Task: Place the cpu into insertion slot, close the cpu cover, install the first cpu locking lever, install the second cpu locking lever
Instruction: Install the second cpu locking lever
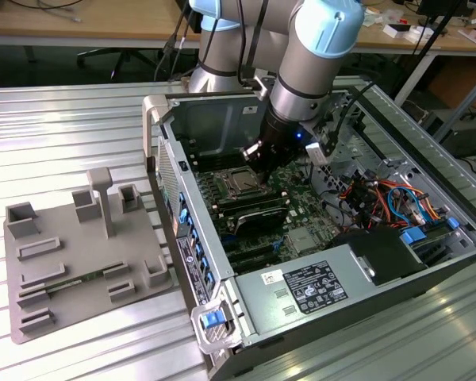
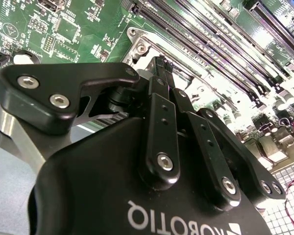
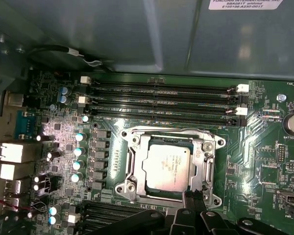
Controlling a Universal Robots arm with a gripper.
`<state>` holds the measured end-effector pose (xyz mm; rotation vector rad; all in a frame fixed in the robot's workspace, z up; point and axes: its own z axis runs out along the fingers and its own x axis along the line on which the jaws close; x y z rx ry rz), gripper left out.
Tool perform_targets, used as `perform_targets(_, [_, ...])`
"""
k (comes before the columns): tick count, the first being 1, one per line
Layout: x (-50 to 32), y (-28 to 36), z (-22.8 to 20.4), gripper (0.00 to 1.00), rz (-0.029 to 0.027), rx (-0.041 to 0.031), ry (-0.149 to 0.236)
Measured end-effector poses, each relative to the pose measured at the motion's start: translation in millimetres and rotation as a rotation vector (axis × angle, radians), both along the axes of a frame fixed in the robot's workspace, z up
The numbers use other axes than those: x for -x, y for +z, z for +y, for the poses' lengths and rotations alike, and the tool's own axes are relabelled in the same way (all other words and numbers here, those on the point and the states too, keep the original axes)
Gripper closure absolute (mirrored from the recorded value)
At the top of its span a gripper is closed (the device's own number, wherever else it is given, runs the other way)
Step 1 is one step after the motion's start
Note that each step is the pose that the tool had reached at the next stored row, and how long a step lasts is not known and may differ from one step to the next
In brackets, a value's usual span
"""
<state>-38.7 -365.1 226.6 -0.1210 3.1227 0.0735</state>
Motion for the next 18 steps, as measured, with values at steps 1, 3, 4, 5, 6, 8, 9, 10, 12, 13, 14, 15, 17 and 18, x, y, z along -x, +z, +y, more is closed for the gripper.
perform_targets(1, [0.0,-0.1,0.0,0.89,0.0000,0.0000,0.000])
perform_targets(3, [0.0,-0.4,0.0,0.89,0.0000,0.0000,0.000])
perform_targets(4, [0.0,-0.5,0.0,0.89,0.0000,0.0000,0.000])
perform_targets(5, [0.0,-1.2,0.0,0.89,0.0000,0.0001,0.000])
perform_targets(6, [0.0,-1.9,0.0,0.89,0.0000,0.0000,0.000])
perform_targets(8, [0.0,-2.1,0.0,0.89,0.0000,0.0000,0.000])
perform_targets(9, [0.0,-2.3,0.0,0.89,0.0000,0.0000,0.000])
perform_targets(10, [0.0,-2.5,0.0,0.89,0.0001,0.0000,0.000])
perform_targets(12, [0.0,-2.8,0.0,0.89,0.0000,0.0000,0.000])
perform_targets(13, [0.0,-2.9,0.0,0.89,0.0000,0.0000,0.000])
perform_targets(14, [0.0,-3.0,0.0,0.89,0.0001,0.0000,0.000])
perform_targets(15, [0.0,-3.3,0.0,0.89,0.0000,0.0000,0.000])
perform_targets(17, [0.0,-3.4,0.0,0.89,0.0000,0.0002,0.000])
perform_targets(18, [-0.4,-3.5,0.0,0.89,0.0000,0.0001,0.000])
